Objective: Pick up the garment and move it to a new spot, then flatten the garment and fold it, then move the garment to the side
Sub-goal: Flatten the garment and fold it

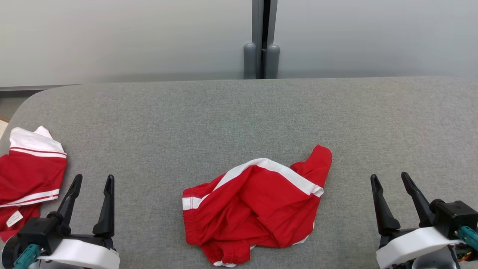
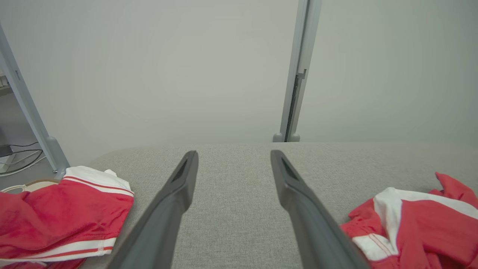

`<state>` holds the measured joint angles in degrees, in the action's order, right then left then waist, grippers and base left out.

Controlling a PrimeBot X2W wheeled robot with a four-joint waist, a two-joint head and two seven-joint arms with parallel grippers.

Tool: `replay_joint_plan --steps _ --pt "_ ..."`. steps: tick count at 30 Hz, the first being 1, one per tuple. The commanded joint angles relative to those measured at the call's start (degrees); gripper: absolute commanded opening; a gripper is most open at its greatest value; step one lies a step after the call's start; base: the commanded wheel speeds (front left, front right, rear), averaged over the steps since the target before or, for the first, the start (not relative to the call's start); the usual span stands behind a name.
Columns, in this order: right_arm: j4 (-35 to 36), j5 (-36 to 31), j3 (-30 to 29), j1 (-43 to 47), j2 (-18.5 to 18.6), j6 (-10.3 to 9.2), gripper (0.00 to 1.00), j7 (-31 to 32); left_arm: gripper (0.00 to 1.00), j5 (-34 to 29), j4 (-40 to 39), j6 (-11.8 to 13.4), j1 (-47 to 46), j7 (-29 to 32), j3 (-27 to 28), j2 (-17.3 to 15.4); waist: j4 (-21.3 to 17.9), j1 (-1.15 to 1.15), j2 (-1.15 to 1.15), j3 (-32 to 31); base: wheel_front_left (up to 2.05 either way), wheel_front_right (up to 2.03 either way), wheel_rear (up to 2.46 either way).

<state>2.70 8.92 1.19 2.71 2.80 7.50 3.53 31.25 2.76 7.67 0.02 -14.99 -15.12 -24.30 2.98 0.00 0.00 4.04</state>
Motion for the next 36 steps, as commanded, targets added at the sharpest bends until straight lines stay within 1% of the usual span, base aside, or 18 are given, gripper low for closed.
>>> replay_joint_plan --steps 1,7,11,14,17,18,22,28,31,36 --pt "0.42 -0.1 -0.13 0.5 0.17 -0.02 1.0 0.02 1.0 -0.45 0.29 -0.4 0.48 -0.23 0.37 -0.08 0.05 0.0 0.0 0.09 0.0 0.0 0.0" --pt "0.74 0.04 -0.26 0.54 0.17 -0.02 1.0 0.22 1.0 -0.99 0.75 -1.46 0.31 -0.23 0.37 -0.02 0.08 0.0 0.0 0.26 0.0 0.0 0.0" --pt "0.84 0.15 -0.43 0.36 0.17 -0.02 1.0 0.27 1.0 -1.92 0.19 -3.07 -1.57 0.6 -1.83 -0.21 0.21 0.0 0.0 0.61 0.0 0.0 0.0" --pt "0.9 0.07 -0.33 -0.21 0.16 -0.02 1.0 0.24 1.0 -2.26 0.13 -5.56 -3.93 3.55 -5.13 0.02 0.4 0.0 0.0 1.17 0.0 0.0 0.0" --pt "0.82 0.01 0.07 -0.72 0.16 -0.02 1.0 0.1 1.0 -0.84 0.98 -8.05 -6.12 8.14 -7.79 0.54 0.25 0.0 0.0 1.78 0.0 0.0 0.0" --pt "0.82 0.01 0.07 -0.72 0.16 -0.02 1.0 0.1 1.0 -0.84 0.98 -8.05 -6.12 8.14 -7.79 0.54 0.25 0.0 0.0 1.78 0.0 0.0 0.0" --pt "0.46 0.43 0.44 -0.98 0.18 -0.01 1.0 -0.33 1.0 0.79 2.6 -10.19 -7.6 13.63 -10.41 0.87 -0.45 0.0 0.0 2.59 0.0 0.0 0.0" --pt "0.02 0.83 0.61 -1.03 0.16 -0.01 1.0 -1.0 1.0 3.59 3.86 -11.85 -8.19 18.45 -12.61 1.65 -1.35 0.0 0.0 3.87 0.0 0.0 0.0" --pt "-0.27 1.04 0.8 -1.3 0.16 -0.01 1.0 -1.28 1.0 4.43 4.58 -12.54 -8.31 19.63 -13.52 1.76 -1.73 0.0 0.0 4.36 0.0 0.0 0.0" --pt "-0.63 0.88 0.67 -1.66 0.16 -0.01 1.0 -1.63 1.0 5.38 4.56 -13.02 -7.8 21.39 -14.85 1.9 -2.05 0.0 0.0 4.91 0.0 0.0 0.0"
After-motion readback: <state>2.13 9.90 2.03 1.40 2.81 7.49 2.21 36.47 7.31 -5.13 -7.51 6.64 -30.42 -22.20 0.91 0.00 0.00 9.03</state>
